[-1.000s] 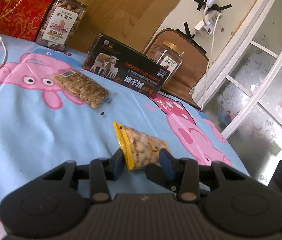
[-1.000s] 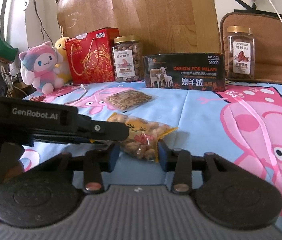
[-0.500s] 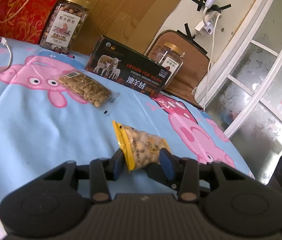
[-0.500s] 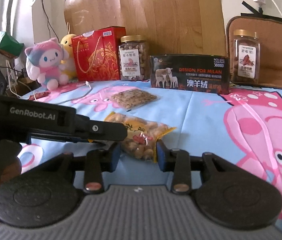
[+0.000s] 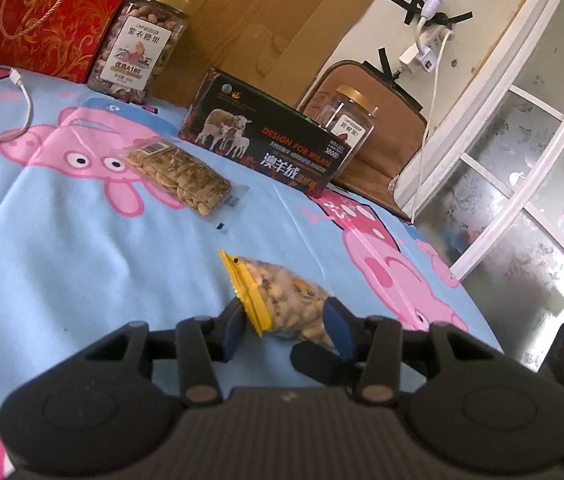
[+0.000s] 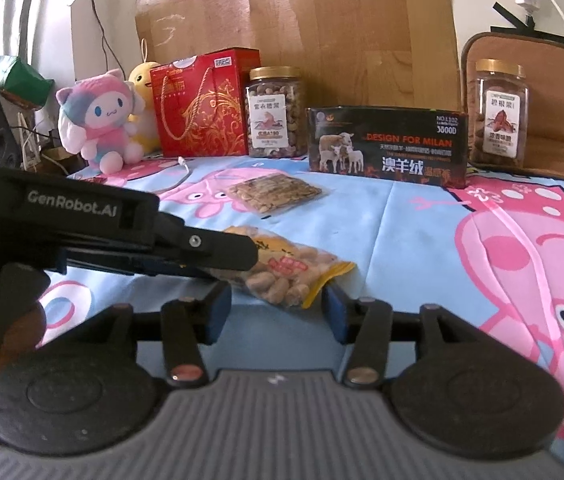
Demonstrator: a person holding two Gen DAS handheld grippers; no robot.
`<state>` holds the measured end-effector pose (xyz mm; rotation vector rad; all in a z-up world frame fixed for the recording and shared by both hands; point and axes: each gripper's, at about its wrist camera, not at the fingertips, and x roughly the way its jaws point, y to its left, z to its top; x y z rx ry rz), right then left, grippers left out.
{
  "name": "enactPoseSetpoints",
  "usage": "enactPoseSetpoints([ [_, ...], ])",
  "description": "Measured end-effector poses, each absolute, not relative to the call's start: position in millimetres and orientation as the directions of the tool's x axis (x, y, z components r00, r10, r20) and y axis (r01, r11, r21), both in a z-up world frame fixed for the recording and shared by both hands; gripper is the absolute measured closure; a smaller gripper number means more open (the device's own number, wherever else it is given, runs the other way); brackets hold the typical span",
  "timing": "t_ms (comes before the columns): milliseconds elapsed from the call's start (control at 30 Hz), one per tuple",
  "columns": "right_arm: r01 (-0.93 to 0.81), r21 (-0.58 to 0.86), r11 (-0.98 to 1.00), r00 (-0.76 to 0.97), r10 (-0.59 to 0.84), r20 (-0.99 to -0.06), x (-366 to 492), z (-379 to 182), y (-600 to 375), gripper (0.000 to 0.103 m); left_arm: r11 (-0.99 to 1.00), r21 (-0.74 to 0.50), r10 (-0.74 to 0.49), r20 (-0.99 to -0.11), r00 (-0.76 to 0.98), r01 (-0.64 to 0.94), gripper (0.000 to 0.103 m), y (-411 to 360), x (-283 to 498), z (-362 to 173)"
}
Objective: Organize snacks
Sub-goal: 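Carry the peanut bag into the black box and open the left tool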
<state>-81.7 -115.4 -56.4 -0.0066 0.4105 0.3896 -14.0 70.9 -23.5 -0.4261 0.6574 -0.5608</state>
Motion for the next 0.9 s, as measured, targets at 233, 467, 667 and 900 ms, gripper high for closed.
enactPoseSetpoints([
  [233,-0.374,0.101,0.922,0.841,0.383,-0.383,-76,-45,-117,0.057,0.775,-0.509,-0.607,-0.437,0.664,0.374,0.065,68,-14,-12],
  [467,-0.389,0.061,0.919,0.874,0.388,-0.293,-59,-15,-118,0.059,0.778,-0.460,-0.610,-0.387,0.692,0.428,0.065,68,12,30],
  [667,-0.372,0.073,0.926,0.893,0.378,-0.244,-10,13,-126,0.059,0.779,-0.444,-0.612,-0.380,0.694,0.444,0.065,60,73,63],
  [900,-0.316,0.106,0.943,0.916,0.333,-0.224,65,31,-145,0.059,0.791,-0.421,-0.600,-0.395,0.696,0.443,0.064,28,152,88],
])
